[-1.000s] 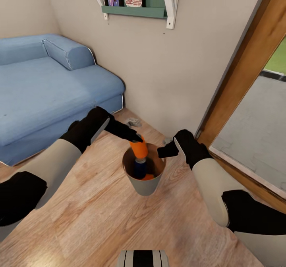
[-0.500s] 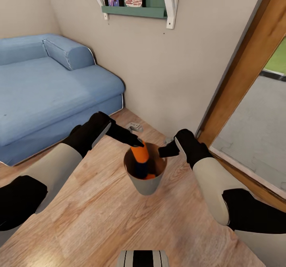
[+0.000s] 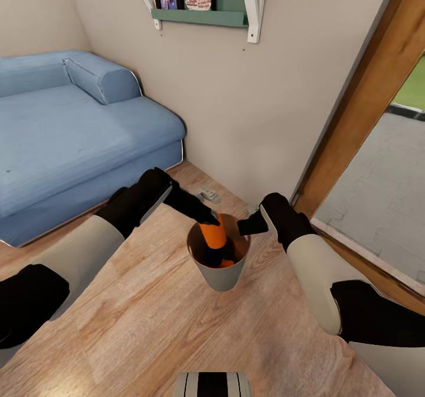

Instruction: Put the three can of soda from the living room inside the tash can in the kitchen.

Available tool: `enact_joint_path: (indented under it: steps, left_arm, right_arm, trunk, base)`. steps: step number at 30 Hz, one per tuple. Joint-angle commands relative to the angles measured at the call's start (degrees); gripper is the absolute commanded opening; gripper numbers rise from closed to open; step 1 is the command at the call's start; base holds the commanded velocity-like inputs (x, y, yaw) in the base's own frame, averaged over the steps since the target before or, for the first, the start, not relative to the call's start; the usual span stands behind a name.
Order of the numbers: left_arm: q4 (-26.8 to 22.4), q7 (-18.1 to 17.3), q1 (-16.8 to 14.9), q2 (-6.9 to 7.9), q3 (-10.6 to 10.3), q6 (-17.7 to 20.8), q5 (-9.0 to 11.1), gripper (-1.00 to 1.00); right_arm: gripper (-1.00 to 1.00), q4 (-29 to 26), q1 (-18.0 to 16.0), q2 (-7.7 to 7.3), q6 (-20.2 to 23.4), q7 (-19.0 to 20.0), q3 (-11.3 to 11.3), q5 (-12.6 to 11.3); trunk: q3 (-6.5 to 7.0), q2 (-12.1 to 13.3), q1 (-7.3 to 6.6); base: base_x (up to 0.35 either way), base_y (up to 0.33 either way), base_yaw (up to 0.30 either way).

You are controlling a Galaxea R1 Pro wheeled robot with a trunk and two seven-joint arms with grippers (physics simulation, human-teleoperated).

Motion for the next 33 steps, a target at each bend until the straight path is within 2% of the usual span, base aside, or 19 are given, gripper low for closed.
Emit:
enact_joint_path:
  steps: [1,10,12,13,16,21,33]
  left_arm:
    - [-0.19,-0.11,0.05,-0.01,-0.25,-0.02,-0.06,-1.0]
    - [-0.91,-0.63,0.57,-0.05,-1.48,0.16,-0.14,-1.0]
    - [-0.92,-0.65,1.03,-0.08,-2.37,0.13,-0.19,-1.0]
    - [-0.93,-0.65,1.29,-0.1,-3.79,0.11,-0.22,-1.0]
    - [-0.97,-0.67,1.56,-0.12,-6.12,0.16,-0.18,-1.0]
    - [-1.1,-0.53,2.37,-0.13,-8.25,0.09,-0.22,-1.0]
    - [-1.1,-0.22,4.55,-0.14,-8.95,-0.66,-0.33,-1.0]
  right_arm:
    - [-1.0,0.01,-0.02,0.01,0.29,0.46,-0.15,-1.93]
    - [-1.0,0.06,-0.02,0.0,0.29,0.45,-0.18,-1.92]
    - [-1.0,0.06,-0.02,0.0,0.29,0.43,-0.16,-1.93]
    - [-1.0,0.06,-0.02,0.0,0.29,0.4,-0.16,-1.91]
    - [-1.0,0.09,-0.19,0.03,0.29,0.38,-0.21,-1.91]
    - [-1.0,0.14,-0.42,0.01,0.29,0.31,-0.22,-1.91]
    - [-1.0,0.43,-1.46,0.48,0.29,0.28,-0.35,-1.94]
  trunk:
    - [0.01,0.0,-0.01]
    - [0.01,0.0,-0.01]
    - [0.01,0.0,-0.01]
    - [0.01,0.0,-0.01]
    - [0.01,0.0,-0.01]
    - [0.01,0.0,-0.01]
    - [0.01,0.0,-0.01]
  base:
    - [0.0,0.0,0.0]
    - [0.0,0.0,0.0]
    - [0.0,0.0,0.0]
    - [0.0,0.0,0.0]
    - [0.0,0.0,0.0]
    - [0.0,0.0,0.0]
    - [0.0,0.0,0.0]
